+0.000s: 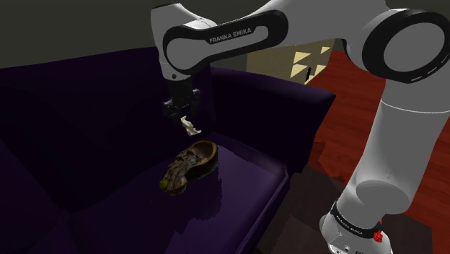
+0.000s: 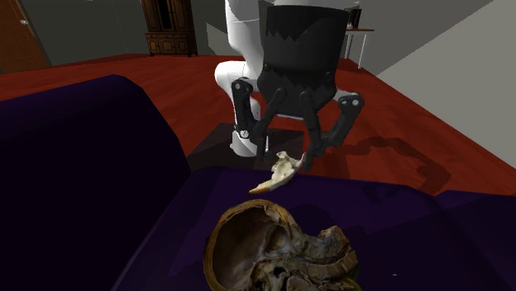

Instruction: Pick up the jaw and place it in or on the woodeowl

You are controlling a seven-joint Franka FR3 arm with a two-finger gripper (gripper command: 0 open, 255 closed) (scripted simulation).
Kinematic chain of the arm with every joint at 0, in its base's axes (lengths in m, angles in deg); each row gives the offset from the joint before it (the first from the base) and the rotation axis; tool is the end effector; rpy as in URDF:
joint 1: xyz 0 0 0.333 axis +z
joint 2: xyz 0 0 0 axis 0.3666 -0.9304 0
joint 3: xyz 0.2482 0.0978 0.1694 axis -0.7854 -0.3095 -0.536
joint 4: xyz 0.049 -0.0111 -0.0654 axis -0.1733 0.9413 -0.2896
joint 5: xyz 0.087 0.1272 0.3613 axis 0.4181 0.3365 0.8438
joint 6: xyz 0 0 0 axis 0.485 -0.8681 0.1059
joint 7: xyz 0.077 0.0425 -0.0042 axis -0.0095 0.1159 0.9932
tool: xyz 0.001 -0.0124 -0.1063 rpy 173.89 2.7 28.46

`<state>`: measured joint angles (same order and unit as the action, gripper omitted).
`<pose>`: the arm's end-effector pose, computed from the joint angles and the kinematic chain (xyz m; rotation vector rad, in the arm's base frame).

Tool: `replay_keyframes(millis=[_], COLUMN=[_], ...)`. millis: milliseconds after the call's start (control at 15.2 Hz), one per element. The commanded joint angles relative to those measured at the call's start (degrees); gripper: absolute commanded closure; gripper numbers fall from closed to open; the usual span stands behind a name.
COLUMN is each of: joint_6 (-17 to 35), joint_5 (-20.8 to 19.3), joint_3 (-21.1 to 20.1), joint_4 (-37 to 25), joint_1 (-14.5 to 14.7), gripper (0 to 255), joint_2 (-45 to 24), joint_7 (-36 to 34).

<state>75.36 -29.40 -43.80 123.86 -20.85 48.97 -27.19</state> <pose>0.5630 0.2278 0.5155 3.0758 -0.0401 0.0668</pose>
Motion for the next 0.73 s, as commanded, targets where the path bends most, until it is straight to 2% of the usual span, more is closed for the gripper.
replay_keyframes(millis=[0,264,528,660], joint_6=[0.0,0.0,-7.3,-7.3], joint_5=[0.0,0.0,0.1,0.1], joint_3=[0.0,0.0,-0.3,-0.3], joint_4=[0.0,0.0,-7.5,-7.5], joint_1=[0.0,0.0,0.5,0.5], gripper=[0,0,0,0], joint_2=[0.0,0.0,-0.2,-0.2], joint_7=[0.0,0.0,0.2,0.2])
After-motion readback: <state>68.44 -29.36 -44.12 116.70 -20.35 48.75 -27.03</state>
